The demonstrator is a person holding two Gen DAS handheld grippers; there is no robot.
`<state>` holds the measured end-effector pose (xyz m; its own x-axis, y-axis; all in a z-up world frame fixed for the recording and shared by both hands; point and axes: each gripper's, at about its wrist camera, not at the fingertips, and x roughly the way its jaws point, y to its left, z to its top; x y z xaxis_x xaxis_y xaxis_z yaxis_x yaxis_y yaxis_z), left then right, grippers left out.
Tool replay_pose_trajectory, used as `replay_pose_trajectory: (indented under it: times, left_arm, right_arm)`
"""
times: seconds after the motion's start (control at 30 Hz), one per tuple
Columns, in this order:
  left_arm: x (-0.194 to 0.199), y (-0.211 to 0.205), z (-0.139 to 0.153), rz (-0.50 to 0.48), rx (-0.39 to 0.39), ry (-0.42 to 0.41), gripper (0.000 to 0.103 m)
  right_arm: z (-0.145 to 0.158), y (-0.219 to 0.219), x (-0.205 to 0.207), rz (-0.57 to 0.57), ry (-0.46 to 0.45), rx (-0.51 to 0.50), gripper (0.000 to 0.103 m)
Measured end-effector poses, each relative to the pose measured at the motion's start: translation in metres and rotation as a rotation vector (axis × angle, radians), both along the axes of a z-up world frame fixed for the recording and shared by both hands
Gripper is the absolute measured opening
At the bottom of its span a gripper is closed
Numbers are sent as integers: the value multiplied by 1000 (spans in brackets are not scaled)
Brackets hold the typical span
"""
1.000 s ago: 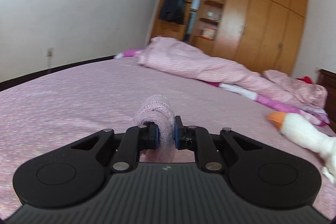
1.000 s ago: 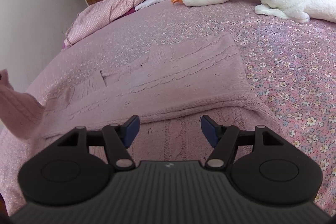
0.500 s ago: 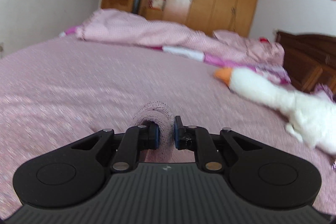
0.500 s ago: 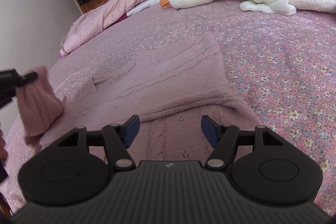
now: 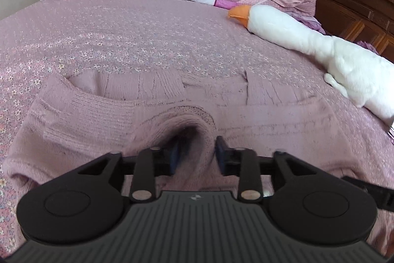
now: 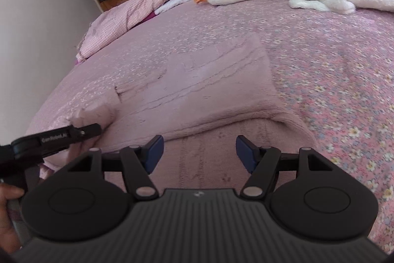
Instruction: Fold small clothes
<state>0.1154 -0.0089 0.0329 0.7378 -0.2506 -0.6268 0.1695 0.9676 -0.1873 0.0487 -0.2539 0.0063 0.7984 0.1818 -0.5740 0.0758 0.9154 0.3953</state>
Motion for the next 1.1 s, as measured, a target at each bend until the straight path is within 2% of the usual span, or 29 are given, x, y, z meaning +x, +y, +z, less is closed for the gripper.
replay_pose_trajectory:
  times: [0.1, 0.2, 0.33, 0.6, 0.73, 0.9, 0.93, 1.0, 1.1]
  left_arm:
    - [-13, 4, 2, -22, 30, -11, 60]
    - [-27, 12, 8, -23, 82, -23, 65]
    - [-45, 35, 16, 17, 120, -29, 66]
    - [-65, 86, 23, 125, 136, -24, 66]
    - [-71, 106, 21, 176, 130, -13, 66]
    - [-72, 120, 14, 213, 122, 14, 66]
    - [-72, 121, 13, 218, 122, 18, 66]
    - [-71, 123, 10, 224, 121, 22, 66]
    - [-69, 123, 7, 229, 130, 27, 66]
  right_arm:
    - [7, 8, 9, 52, -5, 19, 67]
    - [13, 20, 24, 115, 10, 76, 67]
    - [15, 43, 49, 185, 54, 179, 67]
    - [9, 84, 86, 224, 143, 280, 69]
    - [8, 96, 94, 238, 171, 285, 69]
    - [5, 110, 104, 255, 186, 231, 67]
    - [4, 113, 107, 264, 184, 220, 64]
    - [6, 118, 111, 298, 172, 185, 19]
    - [18, 126, 116, 321, 135, 104, 17]
